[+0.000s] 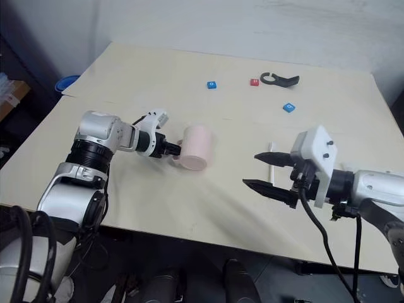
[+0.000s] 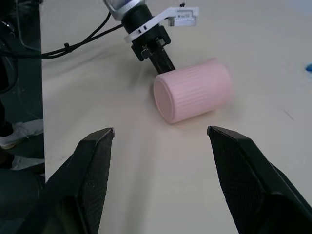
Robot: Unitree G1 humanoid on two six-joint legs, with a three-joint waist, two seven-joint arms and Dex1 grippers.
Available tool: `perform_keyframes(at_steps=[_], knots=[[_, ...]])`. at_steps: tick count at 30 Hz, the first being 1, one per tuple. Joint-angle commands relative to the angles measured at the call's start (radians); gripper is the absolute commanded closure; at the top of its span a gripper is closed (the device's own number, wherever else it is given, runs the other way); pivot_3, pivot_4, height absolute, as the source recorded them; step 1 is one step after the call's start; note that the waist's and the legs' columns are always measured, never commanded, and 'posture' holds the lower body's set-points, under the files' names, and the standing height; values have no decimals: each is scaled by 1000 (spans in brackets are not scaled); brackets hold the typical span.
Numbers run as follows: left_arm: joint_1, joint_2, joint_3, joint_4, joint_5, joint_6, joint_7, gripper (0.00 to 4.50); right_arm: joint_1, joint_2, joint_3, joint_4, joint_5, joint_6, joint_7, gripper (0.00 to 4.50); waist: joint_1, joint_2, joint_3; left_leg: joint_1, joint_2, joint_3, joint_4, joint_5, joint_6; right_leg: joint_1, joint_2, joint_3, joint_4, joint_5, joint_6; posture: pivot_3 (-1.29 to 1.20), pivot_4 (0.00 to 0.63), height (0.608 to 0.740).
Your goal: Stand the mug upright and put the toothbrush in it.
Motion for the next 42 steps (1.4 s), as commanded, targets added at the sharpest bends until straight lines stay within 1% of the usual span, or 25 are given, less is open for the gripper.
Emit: perform_keyframes(at_steps=[1,4,7,12,15,17,21,22,24,26,27,30,31,34,36,38,42], knots=[[-2,-21,-20,48,24,-2,-16,3769,22,4,-34,-48,18,-26,-14,1330,0,0,0,0,0,0,0,0,0,0,0,0,0,0,0,0,150,740],[-8,-25,-11,66,34,-1,-18,4465,46,-4,-44,-59,23,-33,-11,1330,-1,0,0,0,0,0,0,0,0,0,0,0,0,0,0,0,150,740],[-2,-24,7,63,33,-1,-19,4465,58,-21,-55,-44,5,-42,-2,1330,-1,0,0,0,1,0,0,0,0,0,0,0,0,0,0,0,150,740],[17,-3,51,39,30,-9,2,4465,64,-41,-36,13,-106,-76,-28,1330,-4,0,0,0,1,0,0,0,0,0,0,0,0,0,0,0,150,740],[36,-6,103,-2,28,-89,32,4500,74,-37,-60,37,-85,-51,-21,795,-4,0,0,0,2,0,0,0,0,0,0,0,1,0,0,0,150,740],[63,-11,125,-90,20,-161,33,4500,80,-41,-70,38,-80,-48,-10,94,-5,0,0,0,2,0,0,0,0,-1,0,0,2,0,0,0,150,740],[138,-18,102,-303,4,-216,-1,4500,70,-54,-70,49,-98,-51,-9,41,-5,0,0,0,4,0,0,0,0,-1,-1,0,2,0,1,0,150,740],[170,-25,91,-377,9,-265,-1,4500,63,-65,-64,56,-114,-58,-6,41,-5,0,0,-1,4,0,0,0,0,-1,-1,0,2,0,1,0,150,740],[240,-56,86,-507,32,-426,29,4500,43,-83,-51,76,-126,-42,-17,41,-3,0,0,-1,4,0,0,0,0,-1,-2,1,1,0,1,0,150,740],[323,-101,85,-602,66,-611,85,4500,50,-96,-57,62,-84,-13,7,41,-1,1,0,-1,5,0,0,0,-1,-1,-5,0,1,0,1,0,150,740],[351,-116,84,-623,79,-669,105,4500,56,-100,-61,53,-68,-4,20,41,1,0,0,-1,4,0,0,0,-1,-1,-6,0,0,0,1,0,150,740],[415,-159,63,-623,143,-834,179,4500,76,-115,-74,22,-57,-10,59,41,1,1,0,-1,5,1,-1,0,-1,-1,-4,1,0,0,1,0,150,740],[434,-175,49,-617,173,-932,204,4500,73,-116,-81,22,-48,-6,58,41,-1,1,0,-1,5,1,-1,0,-1,-1,-3,1,0,0,1,0,150,740],[477,-220,35,-585,229,-1128,275,4500,57,-103,-93,33,-19,17,27,41,-1,0,0,-1,5,2,1,0,0,-1,0,1,0,0,1,0,150,740],[509,-254,34,-556,236,-1197,301,4500,54,-85,-90,36,-7,24,-4,41,-1,1,0,-1,4,2,2,0,0,0,1,1,0,1,2,0,150,740],[523,-281,39,-525,235,-1219,320,4500,61,-78,-84,31,-2,26,-17,41,-2,1,0,-1,4,2,2,0,1,0,1,2,-1,1,2,0,150,740],[571,-297,34,-501,273,-1281,365,4500,80,-65,-84,21,6,26,-42,41,-4,1,0,-1,4,2,2,-1,1,0,1,2,-1,1,2,0,150,740]])
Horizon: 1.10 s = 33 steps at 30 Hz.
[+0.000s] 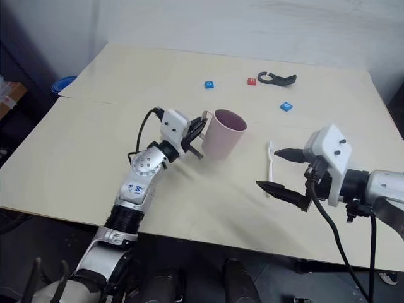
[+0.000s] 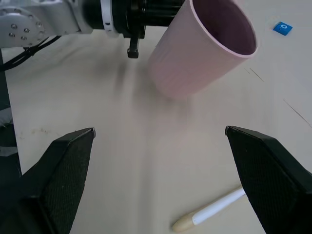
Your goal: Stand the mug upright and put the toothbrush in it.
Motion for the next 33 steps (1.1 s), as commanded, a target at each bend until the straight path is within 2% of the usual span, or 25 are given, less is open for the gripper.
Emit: perform_keyframes(at_steps=[1,5,10,14,23,25,26,28,31,33], knots=[[24,-1,0,-19,26,-65,30,4500,-1,16,-41,-21,27,2,-31,41,-2,0,0,0,0,0,0,0,0,0,0,0,0,0,0,0,150,740],[87,31,-8,-28,52,-125,15,4500,-7,26,-36,-6,38,1,-53,41,-2,0,0,0,0,0,0,0,0,0,0,0,0,0,0,0,150,740],[142,67,16,-98,27,-78,-11,4500,-4,24,-27,2,31,-11,-48,41,-1,0,0,0,1,0,0,0,0,0,0,0,0,0,0,0,150,740],[199,125,29,-202,-15,-2,-90,3549,-13,36,-2,21,21,-22,-52,0,-4,0,0,0,1,0,0,0,0,0,-1,0,1,0,0,0,150,740],[309,241,62,-441,-91,173,-204,750,-15,58,57,45,-6,-32,-53,0,-4,1,0,1,2,0,0,0,0,0,-1,0,1,0,0,0,150,740],[358,313,99,-534,-112,219,-247,112,-24,70,94,65,-31,-13,-94,0,-10,0,0,1,2,0,0,0,0,0,-2,0,1,0,0,0,150,740],[381,353,123,-580,-136,247,-274,28,-23,71,116,67,-53,-7,-113,0,-10,0,0,1,4,0,0,0,0,0,-3,0,1,0,-1,0,150,740],[412,461,195,-655,-236,339,-375,28,-35,92,147,70,-61,22,-162,0,-12,0,0,1,5,0,0,0,0,0,-3,0,2,-1,-2,0,150,740],[401,664,281,-681,-436,536,-586,28,-101,215,155,102,10,90,-294,0,-15,1,0,2,6,0,-1,0,0,0,-1,-2,4,-2,-5,0,150,740],[347,795,307,-641,-538,623,-737,28,-141,281,208,125,-52,109,-380,0,-21,1,0,3,6,0,-1,0,-1,0,-1,-2,4,-2,-6,0,150,740]])
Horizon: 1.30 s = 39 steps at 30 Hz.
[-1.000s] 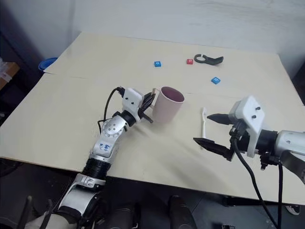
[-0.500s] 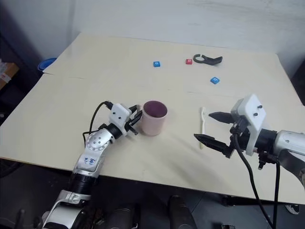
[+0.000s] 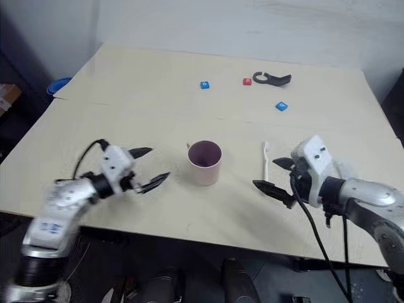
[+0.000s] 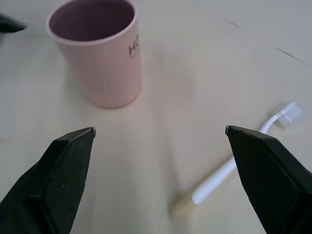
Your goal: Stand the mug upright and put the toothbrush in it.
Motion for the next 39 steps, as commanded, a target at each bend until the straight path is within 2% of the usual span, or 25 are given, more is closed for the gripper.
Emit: perform_keyframes(at_steps=[1,6,10,20,21,24,28,30,34,37,39], knots=[[-100,171,55,16,-201,154,-253,28,-72,80,67,39,-75,32,-158,0,-8,0,0,0,0,0,0,0,0,0,1,-1,0,0,0,0,150,740],[-268,282,29,33,-344,256,-420,28,-214,167,137,207,-226,60,-306,0,-15,1,1,-2,-4,0,-1,0,0,-1,1,-3,-3,-1,-2,0,150,740],[-303,335,-32,13,-322,205,-530,28,-357,223,209,413,-332,39,-316,0,-24,2,1,-3,-4,3,-5,0,0,-3,1,-3,-7,-1,-1,0,150,740],[-358,277,-43,34,-308,162,-484,28,-400,321,199,537,-320,188,-246,0,-27,1,1,-4,0,4,-11,2,-3,-10,2,-3,-3,-2,-3,0,150,740],[-361,273,-43,30,-308,159,-479,0,-401,328,197,540,-326,189,-245,407,-28,1,1,-4,0,4,-10,2,-3,-10,2,-3,-2,-2,-3,0,150,740],[-394,246,-56,41,-298,158,-448,0,-391,349,210,536,-342,196,-236,1186,-35,1,1,-3,-1,4,-9,2,-3,-9,3,-3,-1,-1,-2,0,150,740],[-404,235,-61,52,-292,154,-446,0,-379,352,207,520,-359,204,-226,2480,-47,1,1,0,-1,4,-10,2,-2,-6,4,-3,0,-1,-2,0,150,740],[-401,235,-58,52,-293,153,-448,0,-369,351,196,513,-367,204,-226,3257,-48,1,1,1,-1,4,-10,2,-2,-6,5,-3,0,-1,-2,0,150,740],[-403,226,-56,65,-285,144,-444,0,-349,350,183,501,-374,203,-227,4326,-45,1,1,1,0,3,-10,2,-2,-6,5,-3,0,-1,-2,0,150,740],[-417,202,-46,88,-278,142,-409,0,-338,340,185,472,-393,170,-232,4327,-44,1,0,1,-1,3,-9,2,-3,-5,4,-3,0,-1,-2,0,150,740],[-432,172,-26,116,-280,162,-348,0,-356,340,167,414,-396,73,-206,4327,-43,1,1,1,-2,3,-9,2,-2,-4,3,-3,0,-1,-2,0,150,740]])
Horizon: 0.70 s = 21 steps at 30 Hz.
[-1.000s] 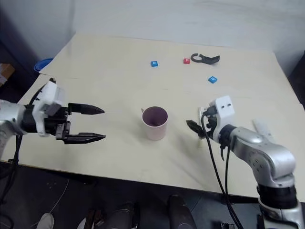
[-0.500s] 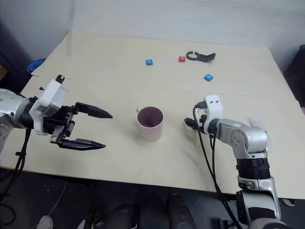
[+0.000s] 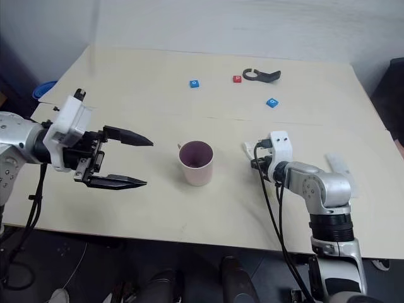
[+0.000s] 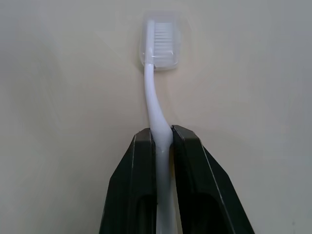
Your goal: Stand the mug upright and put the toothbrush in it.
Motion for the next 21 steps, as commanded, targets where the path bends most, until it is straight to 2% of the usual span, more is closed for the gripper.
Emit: perform_keyframes(at_steps=[1,4,10,14,17,19,21], knots=[[-27,-31,57,35,-2,17,94,0,-31,26,-65,-105,23,-116,25,4327,1,0,0,0,0,0,0,0,0,0,0,0,0,0,0,0,150,740],[9,-26,107,42,-17,36,127,0,-114,111,-153,-187,136,-179,50,4327,-13,1,1,-2,0,1,0,0,0,-4,0,2,2,1,2,0,150,740],[36,-20,130,61,-12,37,140,0,-237,242,-77,-231,269,-192,139,4327,-16,1,1,-3,3,-2,-2,3,-4,-8,-3,-1,10,0,-1,0,150,740],[33,-19,131,65,-5,35,151,0,-265,313,76,-163,135,-365,176,4327,-17,1,1,-4,1,-2,-1,3,-5,-9,-4,-1,9,0,-1,0,150,740],[44,-14,139,50,-9,36,158,0,-253,372,154,-142,122,-430,240,4327,-18,1,1,-4,-1,-1,-1,4,-4,-9,-4,-1,10,0,-1,0,150,740],[52,-11,145,42,-12,36,161,0,-234,379,205,-101,57,-514,277,4327,-20,1,1,-4,0,-2,-1,4,-5,-10,-5,-1,13,0,-1,0,150,740],[61,-13,147,30,-13,37,170,0,-232,400,219,-39,29,-576,297,4327,-21,1,1,-5,1,-2,-1,4,-5,-10,-5,-2,13,0,-1,0,150,740]])
